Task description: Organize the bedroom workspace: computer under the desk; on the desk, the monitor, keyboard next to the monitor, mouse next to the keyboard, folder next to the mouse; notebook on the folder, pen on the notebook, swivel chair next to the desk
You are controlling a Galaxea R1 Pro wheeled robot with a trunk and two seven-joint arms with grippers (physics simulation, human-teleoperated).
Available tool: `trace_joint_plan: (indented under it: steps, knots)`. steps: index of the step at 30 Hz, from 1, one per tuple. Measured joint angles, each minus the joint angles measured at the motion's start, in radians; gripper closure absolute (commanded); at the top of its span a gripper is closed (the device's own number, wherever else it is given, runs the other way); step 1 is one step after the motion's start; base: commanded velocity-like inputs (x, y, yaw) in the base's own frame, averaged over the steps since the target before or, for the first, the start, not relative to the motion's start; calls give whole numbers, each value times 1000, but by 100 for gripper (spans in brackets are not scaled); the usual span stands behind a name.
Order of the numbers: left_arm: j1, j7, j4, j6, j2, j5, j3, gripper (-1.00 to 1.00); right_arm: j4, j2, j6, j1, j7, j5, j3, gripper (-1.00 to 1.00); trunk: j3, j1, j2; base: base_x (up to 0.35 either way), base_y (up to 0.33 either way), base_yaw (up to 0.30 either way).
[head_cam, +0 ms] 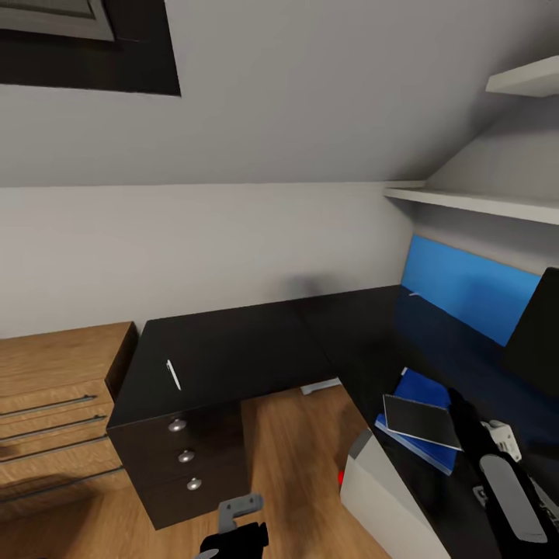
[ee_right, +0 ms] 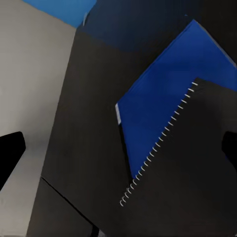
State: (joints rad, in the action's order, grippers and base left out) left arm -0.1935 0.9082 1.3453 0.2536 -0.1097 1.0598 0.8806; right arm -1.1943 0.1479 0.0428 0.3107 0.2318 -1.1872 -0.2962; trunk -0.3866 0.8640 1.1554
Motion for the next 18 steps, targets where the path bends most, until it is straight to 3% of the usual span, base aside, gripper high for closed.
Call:
trace_joint_plan:
  steps: [5,6,7,14,18]
  knots:
    - [0,0,-1,0,0,1,-2,-100,-43,-2,3,0,46,65,47,-100,16,-19,-35,0,0,0]
    - [0,0,-2,0,-1,3,-6,-100,-71,-2,13,0,148,165,147,-100,19,-23,-42,0,0,0]
    - [0,1,-2,0,-1,3,-8,-100,-77,-2,16,-1,170,187,178,-100,22,-27,-49,0,0,0]
    - [0,1,-3,0,-2,4,-11,-100,-103,-3,22,-1,258,310,352,-100,31,-38,-70,0,0,0]
    - [0,1,-2,0,-2,3,-11,-100,-109,-4,17,-2,277,373,420,-100,31,-38,-70,0,0,0]
